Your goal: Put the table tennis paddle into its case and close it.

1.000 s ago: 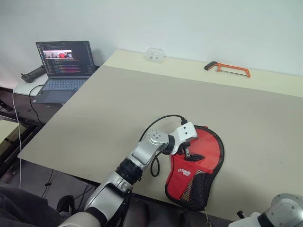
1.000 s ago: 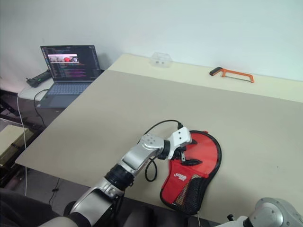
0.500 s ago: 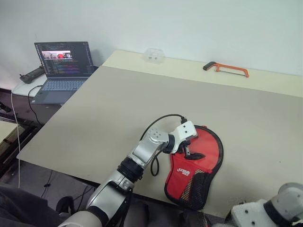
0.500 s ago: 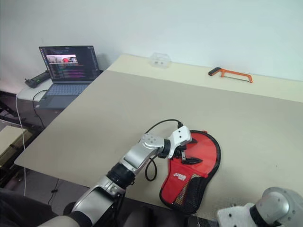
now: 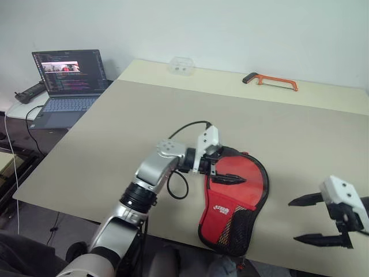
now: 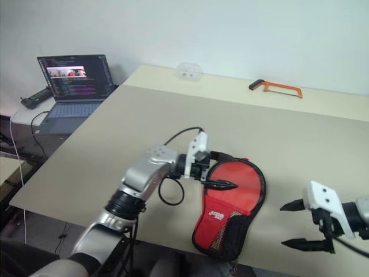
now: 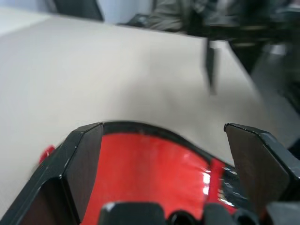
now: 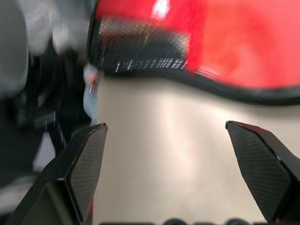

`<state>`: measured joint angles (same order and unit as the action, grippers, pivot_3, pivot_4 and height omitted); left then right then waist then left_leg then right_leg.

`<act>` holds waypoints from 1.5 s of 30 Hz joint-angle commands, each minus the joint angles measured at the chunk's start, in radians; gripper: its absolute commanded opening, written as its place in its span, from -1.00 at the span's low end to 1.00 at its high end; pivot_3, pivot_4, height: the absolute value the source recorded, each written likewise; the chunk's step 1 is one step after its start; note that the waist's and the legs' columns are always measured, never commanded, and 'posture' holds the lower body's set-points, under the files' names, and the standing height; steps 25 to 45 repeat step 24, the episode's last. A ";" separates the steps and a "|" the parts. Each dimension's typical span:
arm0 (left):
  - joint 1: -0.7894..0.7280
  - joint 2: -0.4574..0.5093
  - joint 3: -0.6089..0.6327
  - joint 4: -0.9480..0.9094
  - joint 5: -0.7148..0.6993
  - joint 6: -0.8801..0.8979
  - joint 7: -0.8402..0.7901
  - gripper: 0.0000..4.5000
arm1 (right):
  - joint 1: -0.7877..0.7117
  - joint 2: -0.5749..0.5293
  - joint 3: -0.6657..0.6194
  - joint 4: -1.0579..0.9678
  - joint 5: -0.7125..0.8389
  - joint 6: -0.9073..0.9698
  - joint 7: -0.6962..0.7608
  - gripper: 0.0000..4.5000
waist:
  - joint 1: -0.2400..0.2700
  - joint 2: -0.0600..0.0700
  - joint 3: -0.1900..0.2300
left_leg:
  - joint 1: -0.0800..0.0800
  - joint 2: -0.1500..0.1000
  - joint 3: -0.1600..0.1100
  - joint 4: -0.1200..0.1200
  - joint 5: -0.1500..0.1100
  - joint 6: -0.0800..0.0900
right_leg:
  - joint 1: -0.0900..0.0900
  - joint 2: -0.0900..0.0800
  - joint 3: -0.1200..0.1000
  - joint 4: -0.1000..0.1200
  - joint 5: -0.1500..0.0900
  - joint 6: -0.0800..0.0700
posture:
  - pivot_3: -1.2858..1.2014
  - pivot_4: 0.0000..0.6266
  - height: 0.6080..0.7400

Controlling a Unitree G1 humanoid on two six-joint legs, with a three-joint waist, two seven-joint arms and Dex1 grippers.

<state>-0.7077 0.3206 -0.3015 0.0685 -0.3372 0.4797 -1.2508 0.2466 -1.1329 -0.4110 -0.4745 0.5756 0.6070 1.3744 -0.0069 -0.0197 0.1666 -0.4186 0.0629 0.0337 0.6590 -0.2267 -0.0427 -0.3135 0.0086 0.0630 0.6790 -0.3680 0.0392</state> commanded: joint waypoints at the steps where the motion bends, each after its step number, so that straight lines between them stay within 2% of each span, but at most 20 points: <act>1: -0.027 0.106 0.097 -0.093 -0.113 0.074 -0.092 1.00 | -0.065 0.026 -0.088 0.037 0.124 0.076 -0.024 0.98 | -0.001 0.000 0.002 | 0.000 0.000 0.000 0.000 0.000 0.000 | 0.000 0.000 0.000 0.000 0.000 0.000 | 0.03 -0.52 1.00; 5: -0.001 0.299 0.198 -0.145 -0.204 0.122 -0.198 1.00 | -0.078 0.067 -0.167 0.080 0.177 0.121 -0.063 0.98 | -0.002 -0.001 0.005 | -0.001 0.001 0.000 -0.001 0.000 0.000 | -0.002 0.000 0.000 0.000 0.000 0.000 | 0.03 -0.52 1.00; 10: 0.069 0.542 0.359 -0.116 -0.272 0.169 -0.264 1.00 | -0.002 0.099 -0.299 0.135 0.164 0.118 -0.062 0.98 | -0.002 -0.001 0.010 | -0.003 0.001 0.001 -0.002 0.000 0.000 | -0.004 -0.001 0.000 -0.001 0.000 0.000 | 0.03 -0.52 1.00; 13: 0.115 0.643 0.408 -0.092 -0.270 0.167 -0.280 1.00 | 0.054 0.109 -0.355 0.162 0.144 0.101 -0.045 0.98 | -0.001 -0.002 0.011 | -0.003 0.001 0.001 -0.002 0.000 0.000 | -0.005 -0.001 0.000 -0.001 0.000 0.000 | 0.03 -0.52 1.00; 17: 0.202 0.722 0.435 -0.074 -0.241 0.111 -0.285 1.00 | 0.087 0.097 -0.371 0.199 0.123 0.067 -0.013 0.98 | -0.003 -0.003 0.011 | -0.002 0.002 0.001 -0.004 0.000 0.000 | -0.005 -0.003 0.000 0.000 0.000 0.000 | 0.03 -0.52 1.00; 24: 0.284 0.736 0.437 -0.096 -0.218 0.081 -0.218 1.00 | 0.048 0.091 -0.283 0.234 0.097 0.025 -0.012 0.98 | -0.008 -0.004 0.013 | 0.001 0.002 0.003 -0.013 0.000 0.001 | -0.006 -0.004 0.001 -0.001 -0.001 -0.001 | 0.03 -0.52 1.00; 45: 0.284 0.736 0.437 -0.096 -0.218 0.081 -0.218 1.00 | 0.048 0.091 -0.283 0.234 0.097 0.025 -0.012 0.98 | -0.008 -0.004 0.013 | 0.001 0.002 0.003 -0.013 0.000 0.001 | -0.006 -0.004 0.001 -0.001 -0.001 -0.001 | 0.03 -0.52 1.00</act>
